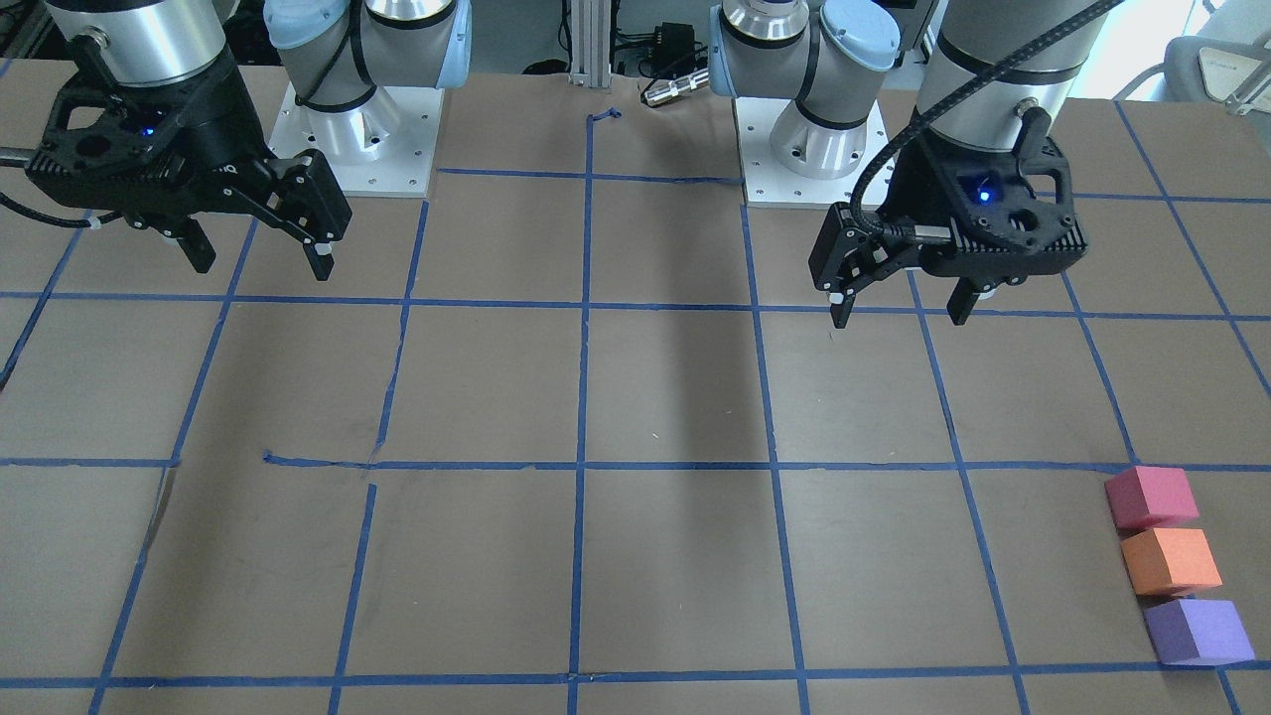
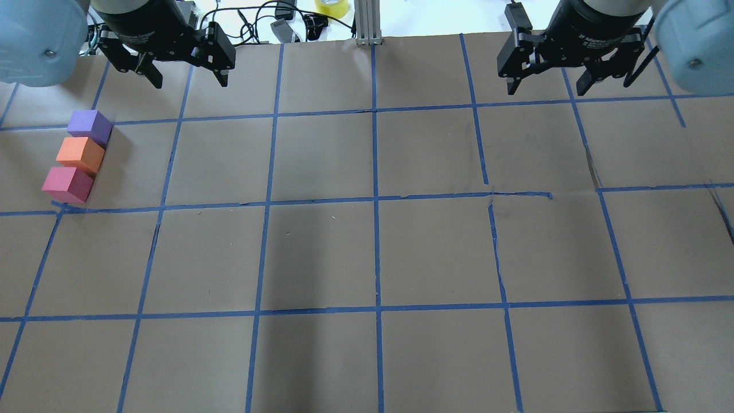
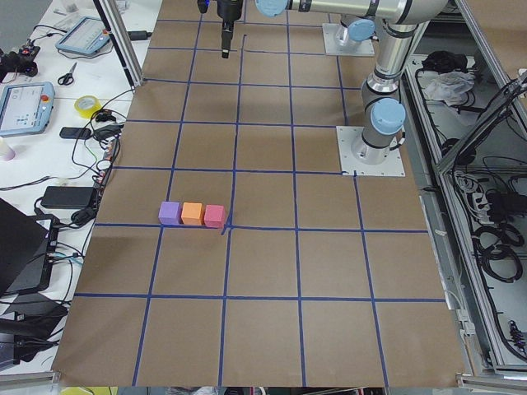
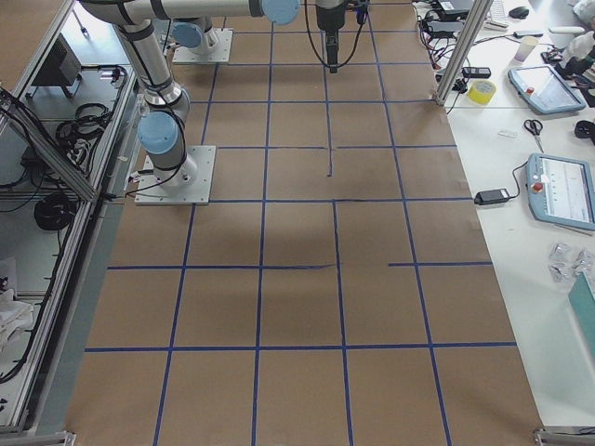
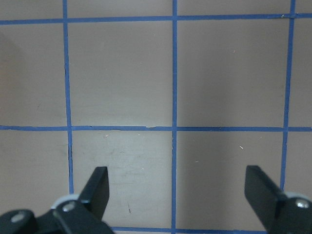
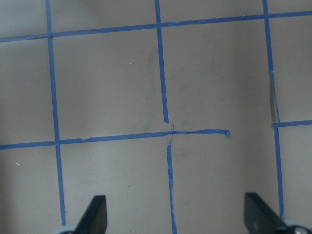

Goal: Arrange blocks in a line

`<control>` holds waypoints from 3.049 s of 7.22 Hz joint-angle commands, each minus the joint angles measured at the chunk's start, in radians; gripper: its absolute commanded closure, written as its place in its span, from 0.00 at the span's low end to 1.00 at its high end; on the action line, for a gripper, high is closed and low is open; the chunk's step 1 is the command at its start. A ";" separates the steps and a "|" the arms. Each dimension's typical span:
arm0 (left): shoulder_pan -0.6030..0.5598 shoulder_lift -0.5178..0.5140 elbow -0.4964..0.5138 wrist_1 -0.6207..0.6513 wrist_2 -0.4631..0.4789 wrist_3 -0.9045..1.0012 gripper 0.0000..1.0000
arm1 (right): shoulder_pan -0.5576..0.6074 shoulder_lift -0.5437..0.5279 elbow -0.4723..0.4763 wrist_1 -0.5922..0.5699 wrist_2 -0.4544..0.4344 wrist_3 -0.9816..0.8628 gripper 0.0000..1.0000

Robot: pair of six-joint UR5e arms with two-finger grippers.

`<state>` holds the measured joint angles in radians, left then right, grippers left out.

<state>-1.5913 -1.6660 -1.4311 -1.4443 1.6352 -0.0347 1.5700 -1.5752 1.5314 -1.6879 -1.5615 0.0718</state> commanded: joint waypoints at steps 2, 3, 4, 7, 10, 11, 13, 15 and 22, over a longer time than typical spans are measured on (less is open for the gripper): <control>0.008 0.003 -0.006 0.010 0.002 0.001 0.00 | 0.001 -0.035 -0.001 0.000 0.021 -0.001 0.00; 0.010 0.003 -0.003 0.010 0.000 0.001 0.00 | 0.001 -0.035 -0.001 0.002 0.024 -0.006 0.00; 0.010 0.003 -0.005 0.010 0.000 0.001 0.00 | 0.001 -0.035 0.001 0.002 0.026 -0.007 0.00; 0.010 0.005 -0.008 0.010 0.000 0.001 0.00 | 0.001 -0.026 0.009 0.002 0.026 -0.007 0.00; 0.010 0.003 -0.009 0.010 0.002 0.001 0.00 | 0.001 -0.023 0.013 0.002 0.021 -0.009 0.00; 0.010 0.003 -0.009 0.010 0.002 0.001 0.00 | 0.001 -0.023 0.015 0.004 0.026 -0.009 0.00; 0.010 0.003 -0.009 0.010 0.002 0.001 0.00 | 0.001 -0.022 0.016 0.004 0.024 -0.010 0.00; 0.008 -0.004 -0.009 0.012 -0.006 -0.010 0.00 | 0.001 -0.022 0.016 0.004 0.024 -0.009 0.00; -0.001 -0.003 -0.034 0.027 -0.006 -0.010 0.00 | 0.001 -0.019 0.016 0.004 0.017 -0.009 0.00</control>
<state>-1.5919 -1.6696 -1.4641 -1.4203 1.6286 -0.0486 1.5708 -1.5941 1.5478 -1.6845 -1.5439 0.0627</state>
